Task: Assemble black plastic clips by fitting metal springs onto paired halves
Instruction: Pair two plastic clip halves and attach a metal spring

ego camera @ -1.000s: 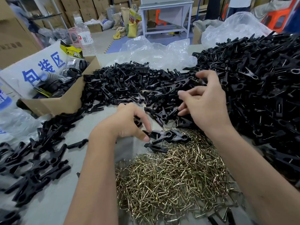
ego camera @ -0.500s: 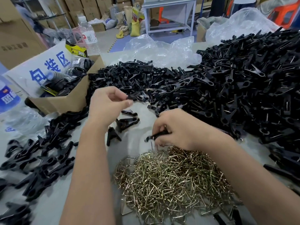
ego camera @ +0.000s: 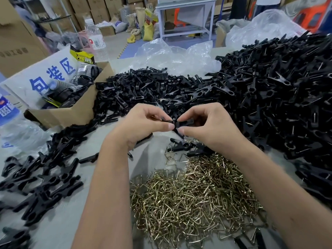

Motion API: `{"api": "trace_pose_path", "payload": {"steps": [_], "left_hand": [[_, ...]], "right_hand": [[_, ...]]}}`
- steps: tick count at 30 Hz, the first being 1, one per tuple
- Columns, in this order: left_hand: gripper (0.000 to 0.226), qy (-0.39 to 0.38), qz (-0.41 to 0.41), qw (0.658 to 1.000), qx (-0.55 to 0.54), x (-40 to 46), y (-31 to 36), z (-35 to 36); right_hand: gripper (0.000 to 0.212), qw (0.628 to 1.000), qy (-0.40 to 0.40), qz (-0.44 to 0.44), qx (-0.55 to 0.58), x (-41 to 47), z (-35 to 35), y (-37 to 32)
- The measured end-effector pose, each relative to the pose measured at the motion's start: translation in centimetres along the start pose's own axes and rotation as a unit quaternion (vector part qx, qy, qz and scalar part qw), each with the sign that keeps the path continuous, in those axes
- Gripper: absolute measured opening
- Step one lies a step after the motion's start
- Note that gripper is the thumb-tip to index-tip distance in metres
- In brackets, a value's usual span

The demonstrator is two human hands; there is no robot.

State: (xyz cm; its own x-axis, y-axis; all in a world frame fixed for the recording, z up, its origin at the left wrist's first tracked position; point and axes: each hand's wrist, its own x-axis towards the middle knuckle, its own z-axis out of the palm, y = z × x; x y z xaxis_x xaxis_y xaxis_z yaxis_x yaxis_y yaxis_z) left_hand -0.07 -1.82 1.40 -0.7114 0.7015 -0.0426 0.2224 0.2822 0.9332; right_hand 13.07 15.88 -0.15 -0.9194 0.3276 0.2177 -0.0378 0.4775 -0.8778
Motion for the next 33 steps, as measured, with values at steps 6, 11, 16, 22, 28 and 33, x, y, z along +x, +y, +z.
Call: {"api": "trace_pose_path", "payload": {"steps": [6,11,16,22,28,33], "left_hand": [[0.025,0.012,0.037,0.987,-0.158,-0.3,-0.1,0.7],[0.022,-0.018,0.028,0.986,-0.162,-0.2,-0.4,0.8],[0.026,-0.020,0.013,0.983,-0.182,0.1,-0.5,1.2],[0.028,-0.007,0.026,0.986,-0.162,0.3,-0.5,1.4],[0.024,0.000,0.060,0.983,-0.176,0.2,0.4,2.4],[0.025,0.011,0.066,0.977,-0.201,0.9,0.4,3.0]], "right_hand": [[0.013,0.984,-0.009,0.003,0.180,0.3,-0.1,0.4],[0.019,0.978,0.016,0.024,0.207,0.4,0.1,0.6],[0.023,0.968,0.026,0.021,0.247,0.2,0.0,0.3],[0.016,0.904,0.033,0.094,0.416,0.0,0.3,-0.5],[0.009,0.937,0.083,0.097,0.325,0.0,1.1,-0.4],[0.017,0.933,0.086,0.112,0.330,0.2,1.5,-0.6]]}}
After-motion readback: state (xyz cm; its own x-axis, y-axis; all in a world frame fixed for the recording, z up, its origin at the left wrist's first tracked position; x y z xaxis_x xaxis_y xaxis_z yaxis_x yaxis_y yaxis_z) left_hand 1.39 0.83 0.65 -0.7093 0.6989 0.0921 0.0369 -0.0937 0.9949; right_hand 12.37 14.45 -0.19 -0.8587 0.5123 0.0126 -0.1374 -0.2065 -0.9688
